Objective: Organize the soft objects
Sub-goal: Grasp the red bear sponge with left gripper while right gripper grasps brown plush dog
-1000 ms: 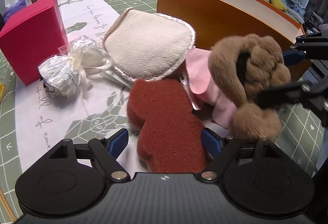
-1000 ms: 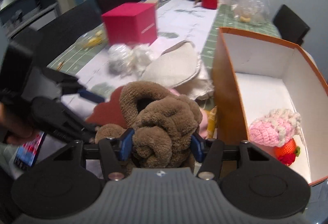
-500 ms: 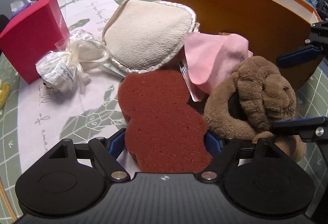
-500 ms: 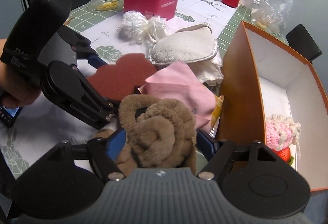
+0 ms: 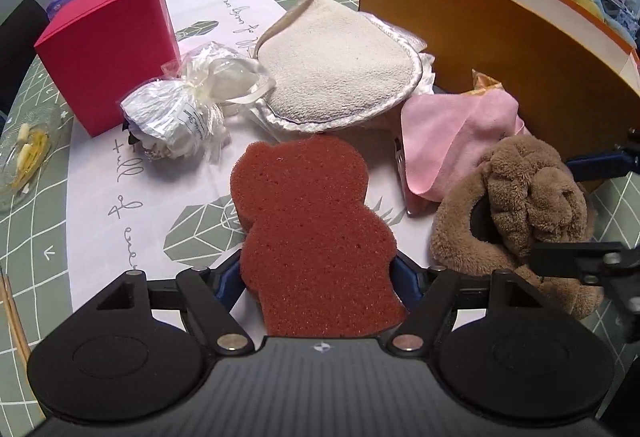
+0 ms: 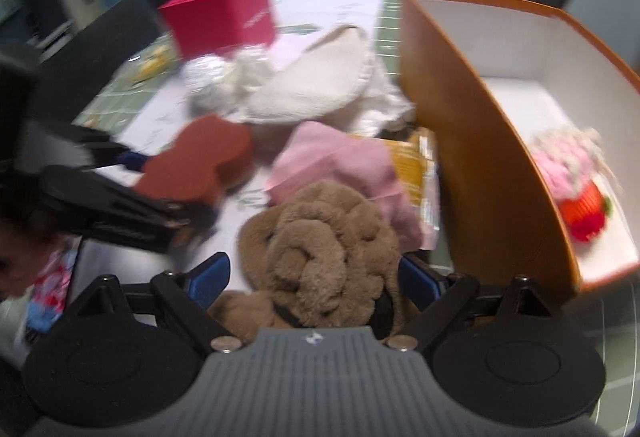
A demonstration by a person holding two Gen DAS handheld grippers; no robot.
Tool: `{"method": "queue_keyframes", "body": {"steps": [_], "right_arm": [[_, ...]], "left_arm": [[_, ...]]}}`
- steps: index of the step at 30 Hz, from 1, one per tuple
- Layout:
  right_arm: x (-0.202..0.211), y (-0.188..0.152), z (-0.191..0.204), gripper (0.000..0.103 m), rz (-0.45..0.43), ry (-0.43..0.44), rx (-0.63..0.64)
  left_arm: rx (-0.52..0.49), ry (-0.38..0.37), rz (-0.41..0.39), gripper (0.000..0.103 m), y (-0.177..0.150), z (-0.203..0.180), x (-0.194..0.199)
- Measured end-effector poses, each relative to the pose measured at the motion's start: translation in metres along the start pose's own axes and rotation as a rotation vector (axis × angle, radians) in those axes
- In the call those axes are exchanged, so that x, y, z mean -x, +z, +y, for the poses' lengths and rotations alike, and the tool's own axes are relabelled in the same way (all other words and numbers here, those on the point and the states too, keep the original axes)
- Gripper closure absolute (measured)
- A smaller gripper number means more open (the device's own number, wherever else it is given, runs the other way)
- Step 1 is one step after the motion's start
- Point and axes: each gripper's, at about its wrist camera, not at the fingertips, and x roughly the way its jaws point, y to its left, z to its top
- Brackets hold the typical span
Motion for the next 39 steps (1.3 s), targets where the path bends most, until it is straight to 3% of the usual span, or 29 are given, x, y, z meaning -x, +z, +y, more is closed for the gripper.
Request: {"method": "queue_keyframes", "body": {"steps": [6,13,14,17,24,39], "right_arm": [[-0.012,-0.02,0.018,0.013,-0.027,-0.093,0.028],[-0.016,-0.023,0.019,0.014,-0.029,-0.116,0.04],[-0.017,-0.023,0.02,0.019,-0.026,-0.116,0.043],[-0.016,-0.023,0.021,0.031,-0.022,-0.1,0.05],[-0.01,-0.023,0.019,0.043,-0.025,-0.076,0.049],[0.013,-0.027,0.025,0.051,-0.038,0.027,0.087]], "left_arm": [[0.01,-0.013,-0.016,0.018,0.004,0.006,0.002],[-0.002,-0.012,-0.012,0.018,0.001,0.004,0.003],[-0.002,-0.012,-0.012,0.018,0.001,0.004,0.003],[-0.001,-0.011,-0.017,0.018,0.0,0.004,0.006],[0.001,-0.017,-0.027,0.018,0.0,0.003,0.012],[-0.03,-0.037,-0.053,0.018,-0.008,-0.007,0.033]]}}
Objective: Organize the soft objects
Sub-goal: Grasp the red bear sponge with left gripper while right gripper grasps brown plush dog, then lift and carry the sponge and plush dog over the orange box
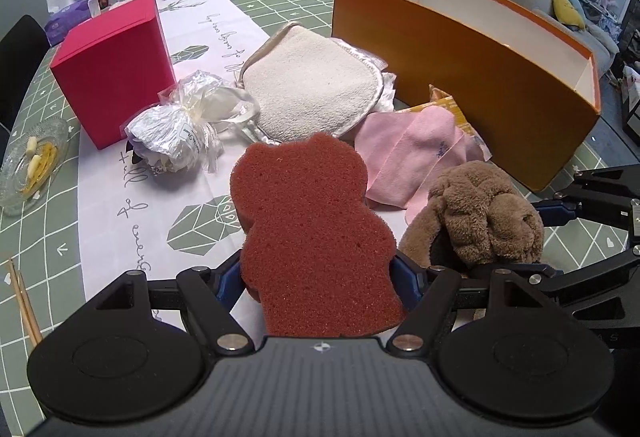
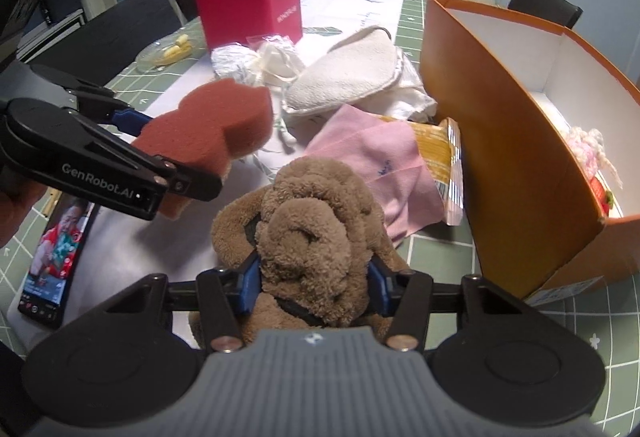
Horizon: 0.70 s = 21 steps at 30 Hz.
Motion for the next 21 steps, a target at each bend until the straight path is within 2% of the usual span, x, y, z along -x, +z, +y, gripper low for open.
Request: {"method": "queue_keyframes", "body": {"steps": [10,13,18,21], "right_arm": [[0.016,0.007,-0.005,0.051,-0.027,0.042,-0.009],[0.023,0.014,-0.009,0.051,-0.048,0.051,-0.003],[0.037,0.025,-0.017,0.051,-0.083,0.061,0.001],[0.044,0.031,-0.022,0.051,-0.101,0.07,-0.002]], "left_arm": [[-0.031,0.006,-0.019,0.019,-0.003,-0.006,0.013],[-0.079,0.04,-0.047,0.019,-0.001,-0.012,0.021],[-0.087,0.033,-0.089,0.019,0.006,-0.017,0.038],[-0.112,0.08,-0.129,0.019,0.013,-0.021,0.051]]}}
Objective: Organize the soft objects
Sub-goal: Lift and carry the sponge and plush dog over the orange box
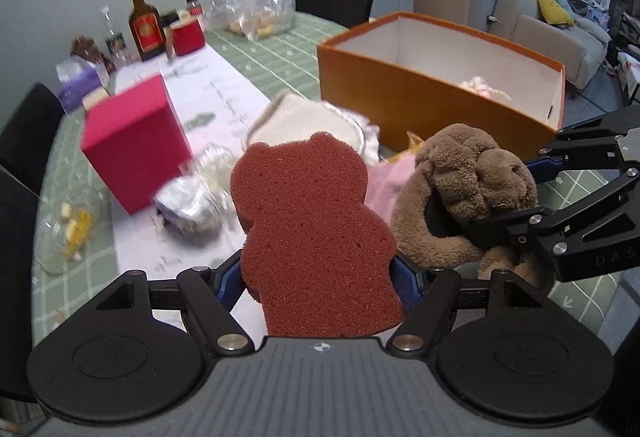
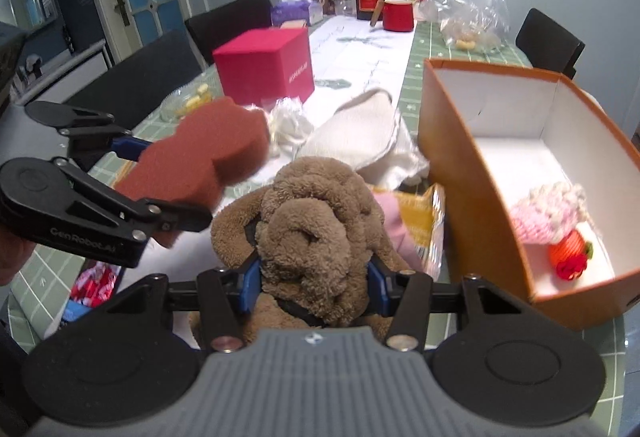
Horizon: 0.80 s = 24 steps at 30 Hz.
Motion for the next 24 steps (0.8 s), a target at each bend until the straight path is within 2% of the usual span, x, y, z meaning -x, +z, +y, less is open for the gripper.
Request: {"method": "queue_keyframes", "body": {"steps": [5,11,19,24], "right_arm": [[0.013,0.017,-0.009,0.051,-0.059,-0.009,-0.003],[0.027,0.042,-0.025,0.051,-0.123,-0.032,-0.031],[0.047,0.081,-0.058,0.051,-0.227,-0.083,-0.076],[0.053,0.096,-0.08,0.051,-0.257,-0.116,-0.1]], "left_arm": [[0.01,0.031,-0.033,0.019,0.018,0.001,0.006],[-0.029,0.089,-0.078,0.019,0.041,-0.007,0.01],[-0.097,0.117,-0.154,0.019,0.083,-0.033,0.014],[-0.139,0.142,-0.194,0.019,0.108,-0.05,0.016]]}}
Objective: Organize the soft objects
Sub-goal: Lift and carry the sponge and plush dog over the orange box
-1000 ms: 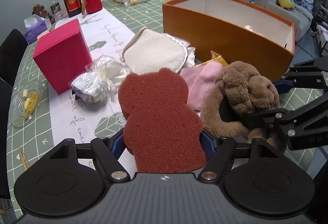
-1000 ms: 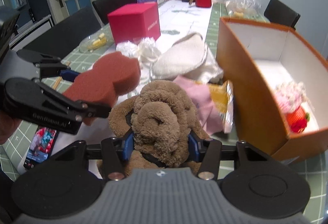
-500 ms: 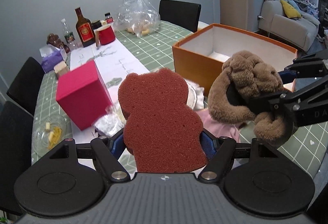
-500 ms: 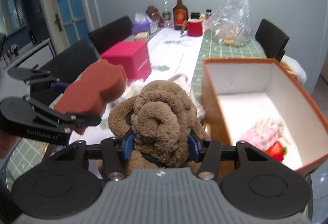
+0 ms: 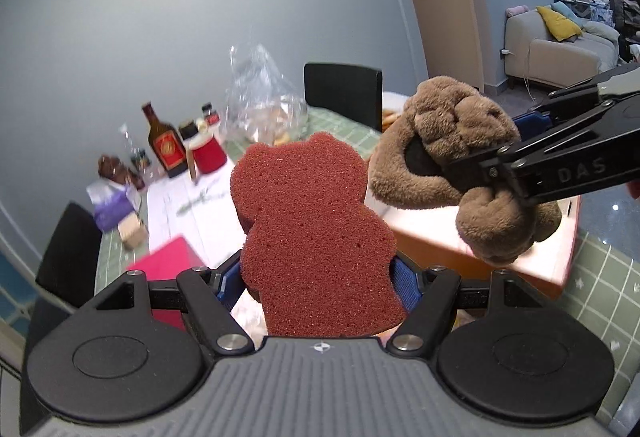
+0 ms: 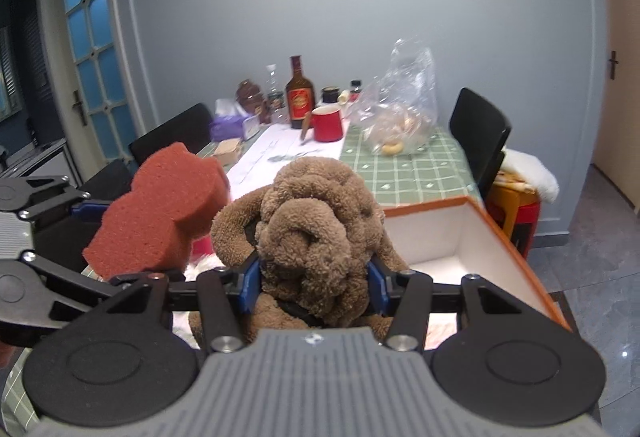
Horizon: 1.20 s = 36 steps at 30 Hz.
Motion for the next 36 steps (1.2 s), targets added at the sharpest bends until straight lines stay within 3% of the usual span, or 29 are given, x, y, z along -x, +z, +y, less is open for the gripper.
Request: {"method": "queue_keyframes", "body": {"steps": [8,19,25,29,36], "right_arm": [[-0.007,0.021,-0.033,0.051,-0.017,-0.045,-0.06],[-0.028,0.011,-0.089,0.051,0.042,-0.116,-0.172],[-0.051,-0.003,-0.117,0.051,0.132,-0.163,-0.21],[-0.066,-0.015,-0.132,0.051,0.198,-0.181,-0.228],[-0.073,-0.026,-0.149,0.051,0.226,-0.187,-0.249]], "left_arm": [[-0.08,0.027,-0.018,0.019,0.033,-0.03,-0.016],[-0.143,-0.007,0.034,0.019,0.051,-0.07,-0.059],[-0.112,-0.057,0.13,0.019,0.054,-0.09,-0.103],[-0.028,-0.11,0.197,0.019,0.057,-0.096,-0.129],[-0.014,-0.078,0.255,0.019,0.06,-0.098,-0.162]]}}
